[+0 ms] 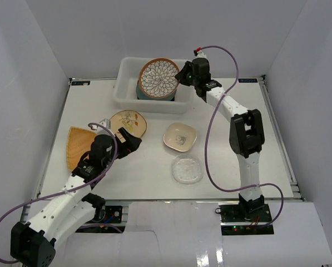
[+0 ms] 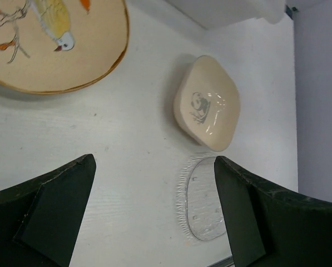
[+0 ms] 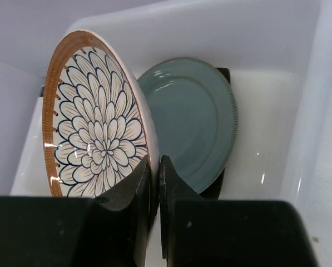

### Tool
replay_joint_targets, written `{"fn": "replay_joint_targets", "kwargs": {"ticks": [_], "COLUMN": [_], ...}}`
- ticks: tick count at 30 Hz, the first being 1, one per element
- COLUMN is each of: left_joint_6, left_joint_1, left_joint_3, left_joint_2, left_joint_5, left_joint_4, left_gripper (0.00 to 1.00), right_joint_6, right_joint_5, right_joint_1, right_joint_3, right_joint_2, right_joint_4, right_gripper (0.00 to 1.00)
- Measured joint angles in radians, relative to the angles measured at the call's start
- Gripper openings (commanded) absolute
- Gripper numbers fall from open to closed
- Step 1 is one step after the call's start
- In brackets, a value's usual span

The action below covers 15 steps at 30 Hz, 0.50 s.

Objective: Place the plates into the plastic bin on the countertop

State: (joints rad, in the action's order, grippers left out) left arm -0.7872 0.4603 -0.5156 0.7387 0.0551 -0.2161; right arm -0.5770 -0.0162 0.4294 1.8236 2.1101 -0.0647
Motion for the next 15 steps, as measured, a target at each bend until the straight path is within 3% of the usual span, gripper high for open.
{"fn": "replay_joint_targets", "kwargs": {"ticks": [5,10,12,13,15], "left_joint_6": [-0.066,-0.048,-0.021,-0.005,0.032], "left_joint_1": [0.000,0.000,0.000,0.000,-0.007], "left_joint_3": [0.023,-0.021,-0.066,-0.089,-0.142], "left_joint_2": [0.061,0.139,0.179,0.198,0.235], "left_joint_5": [0.040,0.050,0.063,0.071,0.085], "left_joint_4": [-0.011,0.010,0.006,0.005,-0.010], "left_gripper": [0.98,0.98,0.98,0.98,0.98], "right_joint_6": [0.017,0.043,0.035,0.032,0.025], "right_joint_5": [0.019,0.036,0.028,0.024,0.021], "right_joint_1": [-0.007,-0.008,-0.011,-0.011,-0.009], "right_joint_3": [0.164,0.223,0.236,0.237,0.238], "right_joint_2": [0.189,0.254,0.265,0.267,0.268], "right_joint_4": [0.078,0.136,0.132,0.126,0.112], "right_gripper": [0.08,0.12,0.22,0.38,0.53]}}
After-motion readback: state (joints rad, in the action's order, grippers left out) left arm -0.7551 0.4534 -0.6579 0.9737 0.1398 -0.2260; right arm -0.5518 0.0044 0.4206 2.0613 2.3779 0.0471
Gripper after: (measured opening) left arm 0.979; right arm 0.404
